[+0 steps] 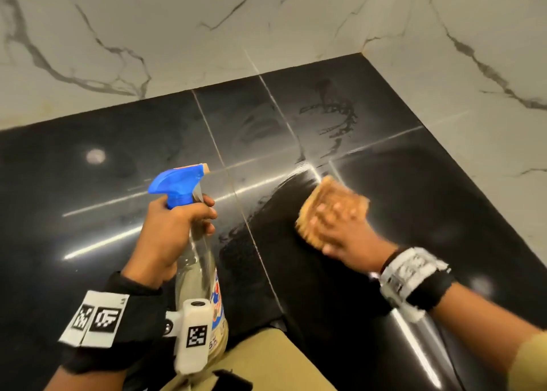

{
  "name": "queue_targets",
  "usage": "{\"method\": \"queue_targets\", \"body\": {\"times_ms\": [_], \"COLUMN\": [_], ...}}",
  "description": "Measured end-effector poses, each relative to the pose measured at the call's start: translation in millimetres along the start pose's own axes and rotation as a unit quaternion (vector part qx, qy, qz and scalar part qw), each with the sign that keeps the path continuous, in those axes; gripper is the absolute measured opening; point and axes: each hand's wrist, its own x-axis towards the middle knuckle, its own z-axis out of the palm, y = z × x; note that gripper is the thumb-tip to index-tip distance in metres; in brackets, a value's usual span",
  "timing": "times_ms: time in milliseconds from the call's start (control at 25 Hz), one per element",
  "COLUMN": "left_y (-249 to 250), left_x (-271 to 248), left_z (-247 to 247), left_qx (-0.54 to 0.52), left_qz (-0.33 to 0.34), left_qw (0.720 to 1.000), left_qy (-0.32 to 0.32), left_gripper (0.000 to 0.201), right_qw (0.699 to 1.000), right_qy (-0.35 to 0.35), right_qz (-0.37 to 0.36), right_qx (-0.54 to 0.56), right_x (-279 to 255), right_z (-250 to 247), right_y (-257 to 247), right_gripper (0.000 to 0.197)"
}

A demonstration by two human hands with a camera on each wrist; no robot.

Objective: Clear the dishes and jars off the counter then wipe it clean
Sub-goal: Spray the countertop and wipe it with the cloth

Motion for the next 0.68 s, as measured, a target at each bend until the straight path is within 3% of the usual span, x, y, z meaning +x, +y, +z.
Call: {"method": "queue_targets", "body": {"times_ms": [80,200,520,680], "left_y": [-2,-3,-3,-2], "left_x": [4,10,3,-4], "left_z": [-6,-15,-51,-69], "left_qx": [-0.013,-0.034,-0.014,-0.01], "left_qz": [-0.007,-0.014,0.024,0.049], "left_qw": [1.0,0.999,0.997,0.991], "left_qy": [0.008,0.027,0.076,0.123], "left_gripper": [0.012,0.011,0.008,0.006], "right_qw": [0.991,0.982,0.996,0.996], "right_qy": [-0.03,-0.083,-0.056,-0.079], "right_qz": [-0.119,-0.169,-0.036,-0.003], "right_qx": [-0.06,-0.026,-0.06,-0.048], "right_x": [-13,5,238,302], "right_z": [11,4,-109,-144], "right_y": [-80,-125,-117,-124], "right_gripper": [0.06,0.062,0.059,0.059]}}
